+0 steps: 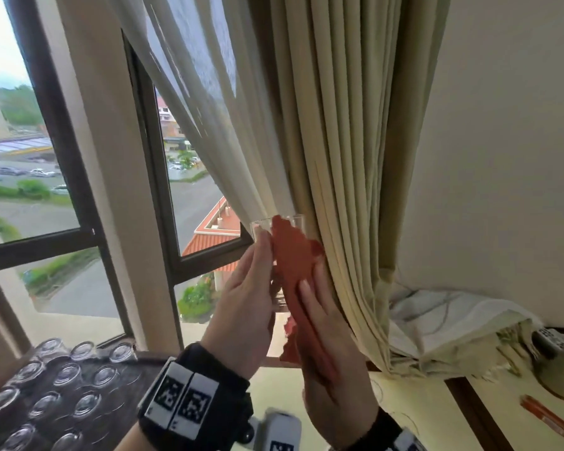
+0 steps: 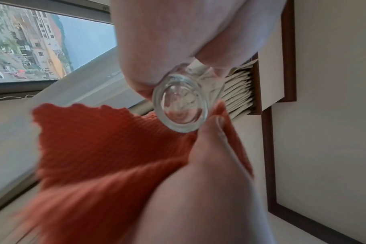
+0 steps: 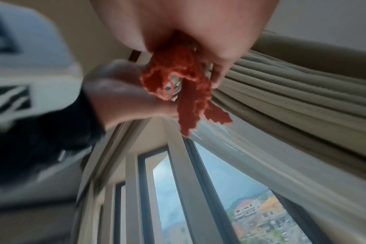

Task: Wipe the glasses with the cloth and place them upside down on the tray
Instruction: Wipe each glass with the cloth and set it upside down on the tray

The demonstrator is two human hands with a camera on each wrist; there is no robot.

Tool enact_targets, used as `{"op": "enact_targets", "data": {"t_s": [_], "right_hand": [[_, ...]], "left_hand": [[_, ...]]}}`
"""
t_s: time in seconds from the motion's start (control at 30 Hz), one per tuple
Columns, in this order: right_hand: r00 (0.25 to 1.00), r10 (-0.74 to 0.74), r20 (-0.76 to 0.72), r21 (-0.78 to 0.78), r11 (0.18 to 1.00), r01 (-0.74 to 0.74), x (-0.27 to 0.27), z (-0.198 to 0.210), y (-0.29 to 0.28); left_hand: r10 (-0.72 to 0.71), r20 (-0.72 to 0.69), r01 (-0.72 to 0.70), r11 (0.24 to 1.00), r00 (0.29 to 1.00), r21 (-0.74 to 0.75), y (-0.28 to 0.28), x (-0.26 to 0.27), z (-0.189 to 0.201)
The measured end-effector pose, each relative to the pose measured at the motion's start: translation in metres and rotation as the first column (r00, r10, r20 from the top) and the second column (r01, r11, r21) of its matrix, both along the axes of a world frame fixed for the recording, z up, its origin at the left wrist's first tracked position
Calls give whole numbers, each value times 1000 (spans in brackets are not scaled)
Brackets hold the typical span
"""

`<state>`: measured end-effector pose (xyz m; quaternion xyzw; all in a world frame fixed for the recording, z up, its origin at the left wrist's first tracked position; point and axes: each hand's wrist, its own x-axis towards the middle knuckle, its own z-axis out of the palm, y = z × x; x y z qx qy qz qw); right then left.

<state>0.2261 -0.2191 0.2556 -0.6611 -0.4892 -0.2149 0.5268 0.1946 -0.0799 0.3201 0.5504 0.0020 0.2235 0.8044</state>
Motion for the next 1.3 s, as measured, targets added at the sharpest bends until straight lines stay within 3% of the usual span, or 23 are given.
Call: {"op": "enact_targets", "data": {"t_s": [0.1, 0.17, 0.23, 0.3, 0.47, 0.53, 0.67, 0.73, 0.83, 0.9, 0.97, 1.0, 1.1, 1.2, 1.3], "right_hand": [[937, 142, -319, 178, 980, -88, -6, 20, 13], [904, 85, -419, 227, 974, 14, -4, 42, 18], [921, 16, -390, 245, 966, 87, 1, 57, 20], [955, 11, -296, 186, 981, 47, 1, 61, 22], [999, 0, 38, -3, 1000, 0, -3, 27, 17], [999, 30, -18, 25, 999, -30, -5, 14, 17], [908, 128, -399, 189, 980, -55, -3, 35, 25], [892, 146, -428, 250, 967, -38, 0, 53, 25], [959, 19, -281, 95, 995, 8, 10, 60, 27], [998, -59, -27, -54, 997, 58, 22, 50, 32], [979, -113, 169, -99, 986, 131, 29, 29, 32], [985, -107, 138, -78, 990, 119, 22, 20, 28], [989, 46, -143, 37, 998, -41, -4, 4, 16], [910, 141, -390, 134, 986, -96, -1, 28, 21], [861, 151, -486, 217, 975, -49, 9, 52, 27]], "left_hand": [[-5, 11, 5, 999, 1000, 44, 3, -2, 6], [-46, 34, 44, 997, 998, 58, -1, -5, 7], [-53, 51, 48, 996, 997, 81, -6, -8, 9], [-32, 55, 30, 999, 998, 45, -6, -7, 12], [6, 37, -3, 998, 999, -65, 15, 2, 20], [-2, 49, 6, 996, 999, -84, 21, 4, 19], [-86, 30, 88, 992, 996, -87, 12, -1, 17], [-61, 13, 62, 994, 998, -90, 2, 1, 14], [19, -7, -19, 991, 1000, -133, -5, 5, 12], [30, -13, -31, 987, 999, -156, -2, 6, 14], [27, -24, -31, 989, 999, -147, 5, 5, 17], [23, -26, -26, 992, 999, -124, 8, 5, 20], [31, -43, -32, 999, 999, -9, 14, 11, 17], [89, -48, -88, 996, 995, 27, 9, 14, 14], [47, -24, -48, 998, 999, -44, 2, 13, 18]]}}
